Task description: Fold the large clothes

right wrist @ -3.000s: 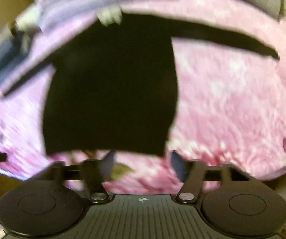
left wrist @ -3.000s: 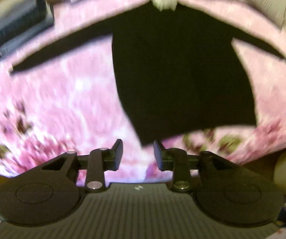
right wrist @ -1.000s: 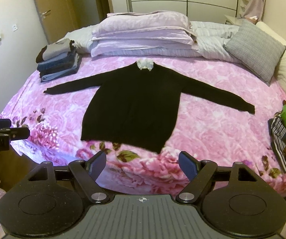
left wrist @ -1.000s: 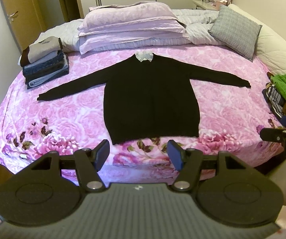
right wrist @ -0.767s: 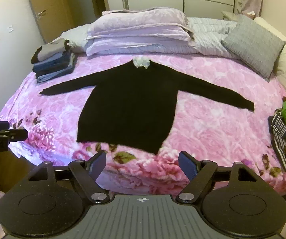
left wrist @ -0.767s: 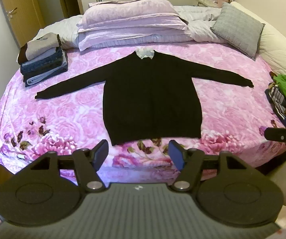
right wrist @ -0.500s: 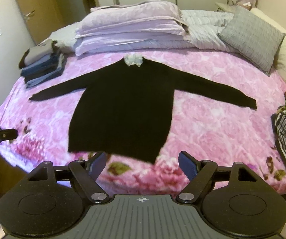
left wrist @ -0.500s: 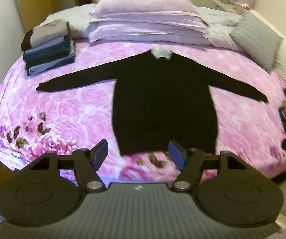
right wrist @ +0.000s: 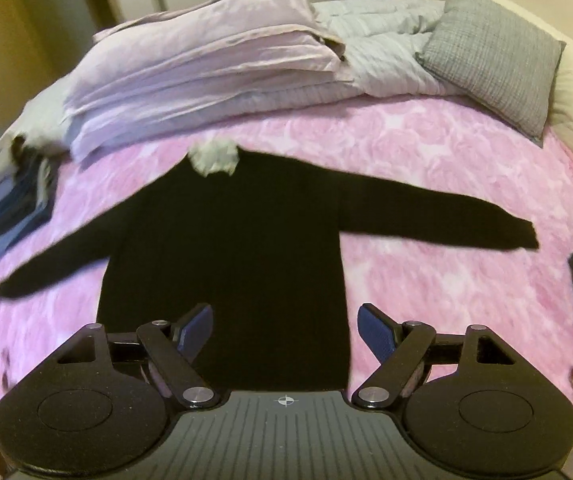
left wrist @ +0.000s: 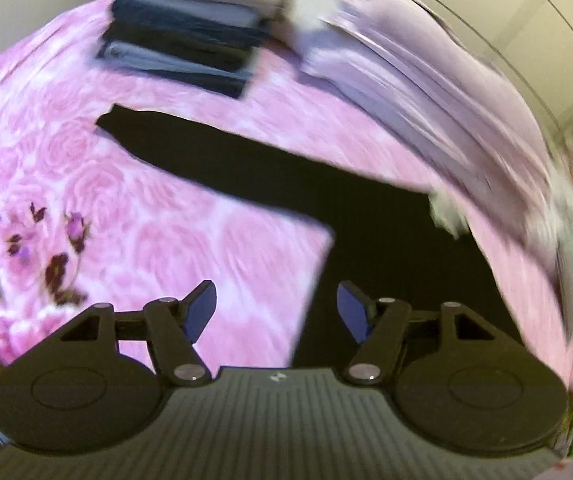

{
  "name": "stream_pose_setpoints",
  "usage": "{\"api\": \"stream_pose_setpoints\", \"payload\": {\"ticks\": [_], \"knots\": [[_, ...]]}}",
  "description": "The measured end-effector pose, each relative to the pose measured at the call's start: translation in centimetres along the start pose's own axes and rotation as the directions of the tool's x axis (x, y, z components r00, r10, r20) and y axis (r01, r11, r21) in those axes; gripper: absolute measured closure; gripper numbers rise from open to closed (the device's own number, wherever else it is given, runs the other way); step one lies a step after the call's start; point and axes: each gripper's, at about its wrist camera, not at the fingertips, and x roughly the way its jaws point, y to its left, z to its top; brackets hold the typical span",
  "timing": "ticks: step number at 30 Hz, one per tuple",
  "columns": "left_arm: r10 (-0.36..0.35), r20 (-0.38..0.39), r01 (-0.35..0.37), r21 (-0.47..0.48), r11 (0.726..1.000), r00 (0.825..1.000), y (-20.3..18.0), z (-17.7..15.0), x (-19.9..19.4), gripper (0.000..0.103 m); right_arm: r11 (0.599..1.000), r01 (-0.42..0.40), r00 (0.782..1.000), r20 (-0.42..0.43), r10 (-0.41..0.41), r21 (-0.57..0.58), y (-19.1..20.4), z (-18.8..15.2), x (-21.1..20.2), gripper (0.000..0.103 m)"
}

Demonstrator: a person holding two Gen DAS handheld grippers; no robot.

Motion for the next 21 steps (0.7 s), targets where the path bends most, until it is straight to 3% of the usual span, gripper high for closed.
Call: {"api": "stream_pose_setpoints", "payload": {"ticks": [4,9,16,17,19,21], "knots": [[0.015,0.035,-0.009,-0.159,0.987,0.999,4.9,4.0,6.4,0.046,0.997,0.027,1.0,-0.005,-0.026,0.077,0.0,3.1,5.4,0.026],[0.053,0.092,-0.015,-0.373,0.928,0.994,10.6,7.5,13.4,0.052,0.993,0.097,0.994,-0.055,-0.093,0.074,-0.1,4.1,11.5,0.026],[0.176,0.132,-0.082,-0.523,0.848,0.976,15.7,8.9,19.5,0.055,0.991,0.131,0.983,-0.132,-0.126,0.028,-0.6,3.2,17.1,0.026],[0.196,0.13,-0.098,-0.537,0.838,0.972,16.2,8.9,20.0,0.06,0.991,0.132,0.983,-0.134,-0.129,0.016,-0.9,3.2,17.5,0.026],[0.207,0.165,-0.085,-0.548,0.832,0.964,16.7,8.9,20.5,0.061,0.99,0.138,0.981,-0.137,-0.137,-0.004,-1.2,3.2,18.3,0.026],[0.228,0.182,-0.102,-0.526,0.844,0.957,16.4,9.3,20.9,0.066,0.99,0.141,0.98,-0.141,-0.141,-0.016,-1.8,3.4,19.3,0.026]]}}
